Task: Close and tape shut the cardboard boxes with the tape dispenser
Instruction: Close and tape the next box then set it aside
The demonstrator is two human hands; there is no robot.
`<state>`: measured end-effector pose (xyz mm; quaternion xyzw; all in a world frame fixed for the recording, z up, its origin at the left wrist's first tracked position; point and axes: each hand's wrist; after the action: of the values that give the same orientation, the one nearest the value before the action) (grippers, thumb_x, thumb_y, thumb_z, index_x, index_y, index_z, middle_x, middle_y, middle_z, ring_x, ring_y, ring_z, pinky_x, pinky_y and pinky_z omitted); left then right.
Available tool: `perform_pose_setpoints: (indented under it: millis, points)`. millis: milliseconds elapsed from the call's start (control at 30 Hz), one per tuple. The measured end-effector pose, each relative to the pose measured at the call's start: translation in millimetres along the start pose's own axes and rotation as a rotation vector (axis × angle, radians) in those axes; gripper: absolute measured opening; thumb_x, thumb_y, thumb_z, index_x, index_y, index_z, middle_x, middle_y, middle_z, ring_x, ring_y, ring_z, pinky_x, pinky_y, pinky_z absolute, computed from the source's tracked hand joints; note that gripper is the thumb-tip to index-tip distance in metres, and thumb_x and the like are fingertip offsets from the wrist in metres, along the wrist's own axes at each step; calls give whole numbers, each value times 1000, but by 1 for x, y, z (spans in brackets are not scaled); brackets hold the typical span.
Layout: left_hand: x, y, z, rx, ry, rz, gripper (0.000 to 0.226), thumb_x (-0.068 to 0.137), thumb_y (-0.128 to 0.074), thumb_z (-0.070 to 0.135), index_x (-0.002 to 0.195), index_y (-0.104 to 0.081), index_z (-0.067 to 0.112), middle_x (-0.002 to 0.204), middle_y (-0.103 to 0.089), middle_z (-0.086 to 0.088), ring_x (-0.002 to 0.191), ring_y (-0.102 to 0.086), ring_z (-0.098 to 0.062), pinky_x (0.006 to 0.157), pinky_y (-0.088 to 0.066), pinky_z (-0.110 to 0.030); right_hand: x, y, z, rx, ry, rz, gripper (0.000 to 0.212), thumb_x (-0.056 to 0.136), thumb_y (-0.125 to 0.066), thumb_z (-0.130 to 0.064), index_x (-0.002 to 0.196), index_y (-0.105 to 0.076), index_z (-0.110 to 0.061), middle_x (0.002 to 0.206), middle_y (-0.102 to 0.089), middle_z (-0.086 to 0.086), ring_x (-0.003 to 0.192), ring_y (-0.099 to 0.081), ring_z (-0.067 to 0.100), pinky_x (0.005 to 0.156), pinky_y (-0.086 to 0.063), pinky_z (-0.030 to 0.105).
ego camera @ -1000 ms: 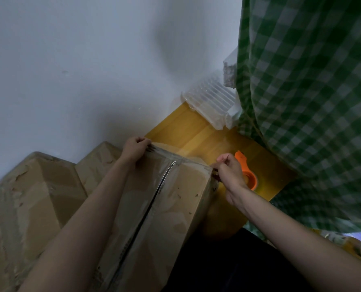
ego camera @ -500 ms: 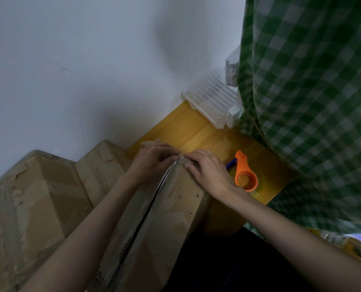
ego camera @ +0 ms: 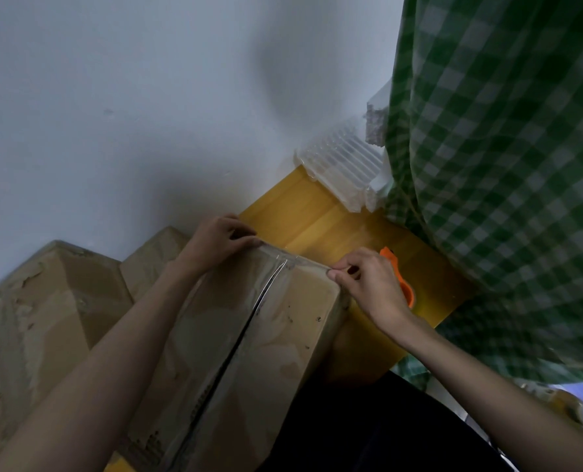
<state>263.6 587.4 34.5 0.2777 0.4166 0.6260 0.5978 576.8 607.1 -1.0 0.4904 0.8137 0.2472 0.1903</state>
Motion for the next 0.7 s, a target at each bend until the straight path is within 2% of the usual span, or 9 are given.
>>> perform_pose_setpoints:
  millis: [33,100,167,233,333,433,533,600,700]
  points:
    - [0,-1,-3,-23,26,17,22,80,-83,37,93,-80,21,92,-70,8,83,-65,-6,75,-47,-16,-3,1,1,22,-12,20,7,87,-77,-27,93,-78,-23,91,-63,-7,83,-53,3,70,-41,18]
    - [-2,-5,-4,-66,78,53,26,77,-86,37,95,-81,19,93,-73,4,85,-68,-13,81,-55,-29,-6,0,3,62,-30,60,8,84,-80,-25,91,-79,-22,88,-66,-7,79,-57,1,71,-46,17]
    - [-5,-11,-3,-88,134,126,30,75,-87,37,98,-81,18,91,-75,1,86,-70,-14,84,-56,-36,-7,-1,5,121,-57,81,7,82,-82,-25,88,-79,-22,85,-69,-11,79,-62,0,71,-49,16]
    - [-9,-16,0,-84,170,181,34,78,-86,35,106,-79,17,94,-76,-1,87,-69,-14,86,-54,-31,-7,-2,5,169,-80,69,8,84,-80,-25,91,-79,-22,87,-71,-14,82,-63,-2,72,-46,10]
    - [-14,-25,5,-44,198,198,40,86,-77,36,121,-73,16,106,-74,0,103,-66,-17,89,-43,-23,-9,-5,7,178,-82,43,15,90,-74,-25,103,-80,-20,97,-75,-11,83,-63,-6,75,-48,6]
    - [-17,-31,4,33,253,157,49,96,-63,43,138,-61,17,125,-69,-7,119,-61,-26,93,-43,-31,-8,-5,8,130,-55,40,17,93,-71,-20,109,-78,-19,105,-77,-6,90,-66,-2,79,-47,4]
    - [-19,-37,5,216,306,70,55,103,-42,52,146,-47,19,139,-59,-10,128,-54,-33,98,-44,-42,-5,-4,2,89,-49,11,20,94,-69,-17,112,-77,-19,110,-76,-3,99,-69,9,91,-53,20]
    - [-18,-39,6,313,292,51,56,106,-34,48,152,-39,17,150,-50,-10,135,-48,-33,107,-40,-44,-2,-3,0,104,-76,11,17,94,-70,-16,108,-79,-21,105,-77,-4,93,-69,10,91,-56,31]
    - [-12,-39,5,335,118,31,48,108,-37,37,149,-47,14,156,-44,-10,147,-34,-27,119,-25,-43,-2,-1,1,111,-80,20,13,91,-73,-19,102,-80,-21,96,-77,-8,87,-66,4,88,-56,31]
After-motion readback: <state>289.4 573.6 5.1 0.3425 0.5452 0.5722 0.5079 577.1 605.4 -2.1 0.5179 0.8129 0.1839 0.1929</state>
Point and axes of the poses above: each hand's wrist, its own x-axis towards the middle knuckle, its own y-axis out of the back of the hand, z = x × y
